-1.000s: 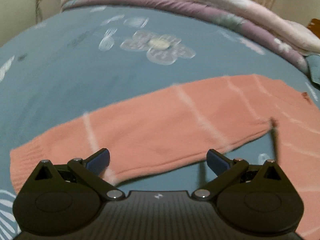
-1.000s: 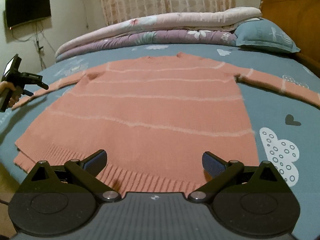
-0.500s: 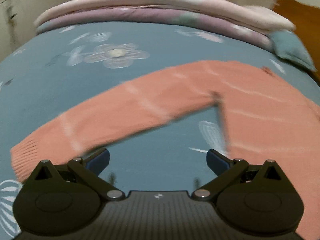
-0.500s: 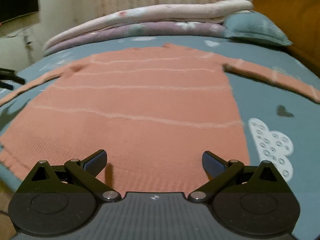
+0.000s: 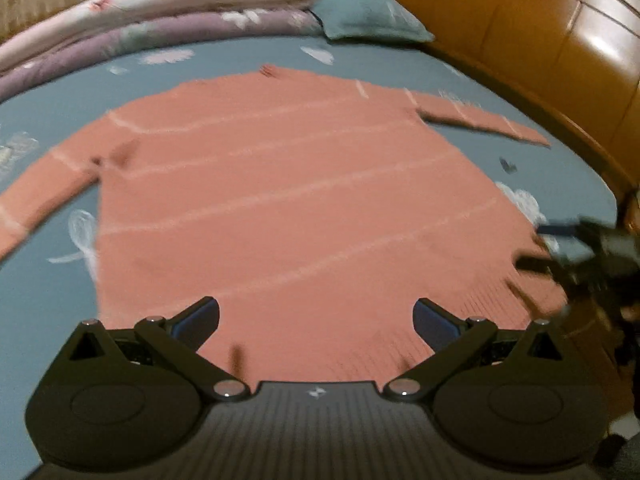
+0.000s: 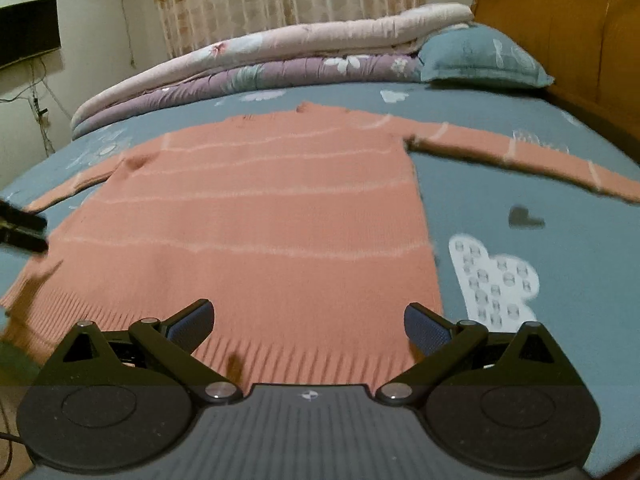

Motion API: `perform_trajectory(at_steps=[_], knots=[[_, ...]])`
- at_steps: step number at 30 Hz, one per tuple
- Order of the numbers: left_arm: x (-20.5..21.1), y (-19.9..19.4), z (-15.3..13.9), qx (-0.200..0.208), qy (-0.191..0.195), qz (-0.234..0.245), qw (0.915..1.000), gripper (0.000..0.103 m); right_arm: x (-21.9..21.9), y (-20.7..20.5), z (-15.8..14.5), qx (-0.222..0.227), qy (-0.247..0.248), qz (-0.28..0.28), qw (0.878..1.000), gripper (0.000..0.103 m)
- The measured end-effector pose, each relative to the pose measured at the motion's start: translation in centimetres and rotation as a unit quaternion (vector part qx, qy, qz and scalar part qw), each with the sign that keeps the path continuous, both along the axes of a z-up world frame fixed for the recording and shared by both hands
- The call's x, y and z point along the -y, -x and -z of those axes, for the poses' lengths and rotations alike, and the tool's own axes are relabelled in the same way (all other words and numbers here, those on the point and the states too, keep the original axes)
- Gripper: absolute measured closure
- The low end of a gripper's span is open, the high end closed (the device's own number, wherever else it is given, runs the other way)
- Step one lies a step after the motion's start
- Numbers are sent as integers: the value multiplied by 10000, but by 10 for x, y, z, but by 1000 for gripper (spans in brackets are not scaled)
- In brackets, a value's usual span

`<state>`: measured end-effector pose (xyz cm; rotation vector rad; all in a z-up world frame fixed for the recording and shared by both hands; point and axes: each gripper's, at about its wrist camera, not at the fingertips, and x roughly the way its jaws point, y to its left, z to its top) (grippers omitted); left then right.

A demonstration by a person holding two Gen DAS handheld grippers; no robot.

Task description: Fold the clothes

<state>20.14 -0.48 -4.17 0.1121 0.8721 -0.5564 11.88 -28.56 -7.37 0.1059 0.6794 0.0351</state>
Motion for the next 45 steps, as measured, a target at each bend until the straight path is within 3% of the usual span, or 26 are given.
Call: perform_trajectory(at_steps=[3,6,16,22,26,28,45], knots=[[4,-4,23,-226,-19,-204,9995,1,2,-8,1,-91,-100,33,9999,0],[0,7,38,-67,-20,-401,9992,1,-5,-5,9,-101,293,-80,9995,0],[0,47,34,138,-297,-730,9968,1,-9,-2,11,-139,410,-20,9991,0],[18,42,26,597,-406,-684,9950,1,-10,-2,11,-129,443,3,9989,0],[28,38,42,377,-481,-606,9963,1,-11,-1,11,-118,447,-1,9989,0],[29,45,49,536,-569,-592,9952,1,-11,-1,12,-106,457,0,9989,0],[13,70,52,635,-427,-726,9944,1,-13,-1,12,-103,499,20,9987,0]])
